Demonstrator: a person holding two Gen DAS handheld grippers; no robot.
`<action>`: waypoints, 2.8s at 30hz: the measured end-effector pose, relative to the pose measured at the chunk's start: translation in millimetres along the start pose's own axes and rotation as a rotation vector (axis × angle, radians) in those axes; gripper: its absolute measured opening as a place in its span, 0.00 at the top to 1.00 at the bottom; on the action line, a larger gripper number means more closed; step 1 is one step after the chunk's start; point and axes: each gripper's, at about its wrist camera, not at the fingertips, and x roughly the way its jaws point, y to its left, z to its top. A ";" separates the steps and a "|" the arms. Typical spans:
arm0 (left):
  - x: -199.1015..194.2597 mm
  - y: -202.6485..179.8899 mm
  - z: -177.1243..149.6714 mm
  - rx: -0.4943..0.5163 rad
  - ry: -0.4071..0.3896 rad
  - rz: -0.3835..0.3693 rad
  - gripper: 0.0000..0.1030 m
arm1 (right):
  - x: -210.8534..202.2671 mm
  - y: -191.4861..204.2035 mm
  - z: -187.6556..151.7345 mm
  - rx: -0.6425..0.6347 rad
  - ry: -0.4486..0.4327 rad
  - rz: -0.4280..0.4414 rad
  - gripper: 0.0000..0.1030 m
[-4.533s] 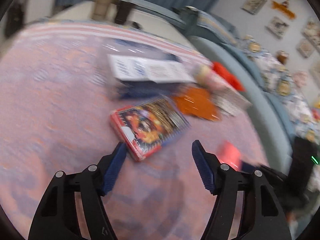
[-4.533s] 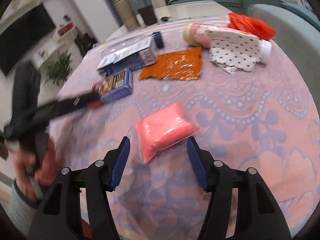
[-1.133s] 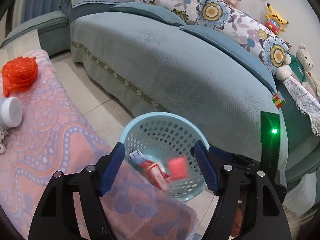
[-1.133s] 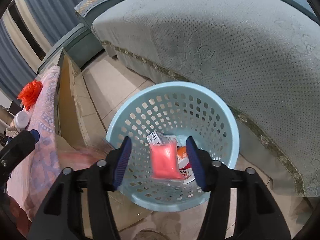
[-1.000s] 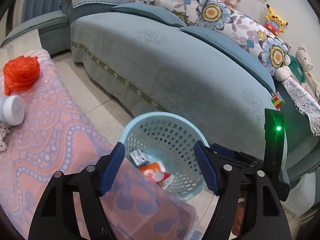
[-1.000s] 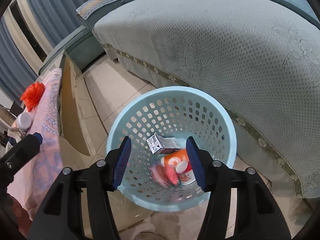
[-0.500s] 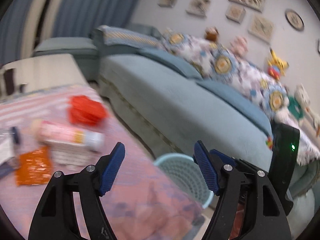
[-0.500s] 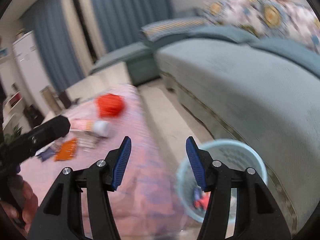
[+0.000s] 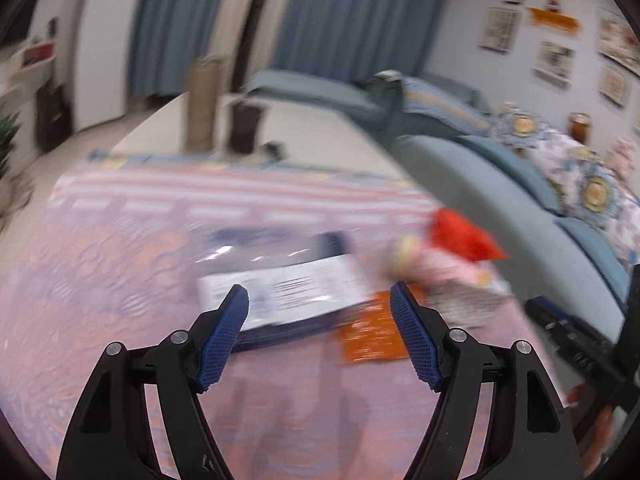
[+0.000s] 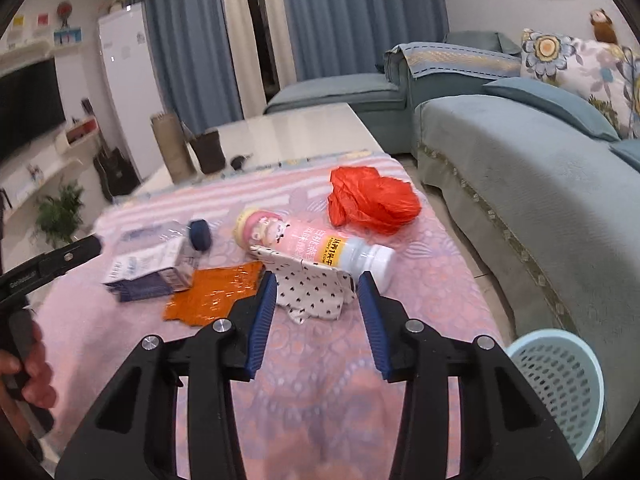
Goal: Collect trash
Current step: 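Grasp the white milk carton with the left tool while the right tool reaches the dotted paper, then close the right tool on the white dotted paper and lift it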
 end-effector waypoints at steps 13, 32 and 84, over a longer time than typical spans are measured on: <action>51.3 18.4 -20.1 -0.085 0.212 -0.118 0.35 | 50.2 9.5 1.4 -0.057 0.088 -0.006 0.79; 75.2 -41.8 14.6 0.336 0.225 -0.064 0.17 | 34.1 19.3 -7.4 -0.107 0.054 0.095 0.91; 8.7 -55.0 -67.5 0.090 0.130 -0.065 0.52 | 44.9 43.0 -45.6 -0.131 0.288 -0.079 0.88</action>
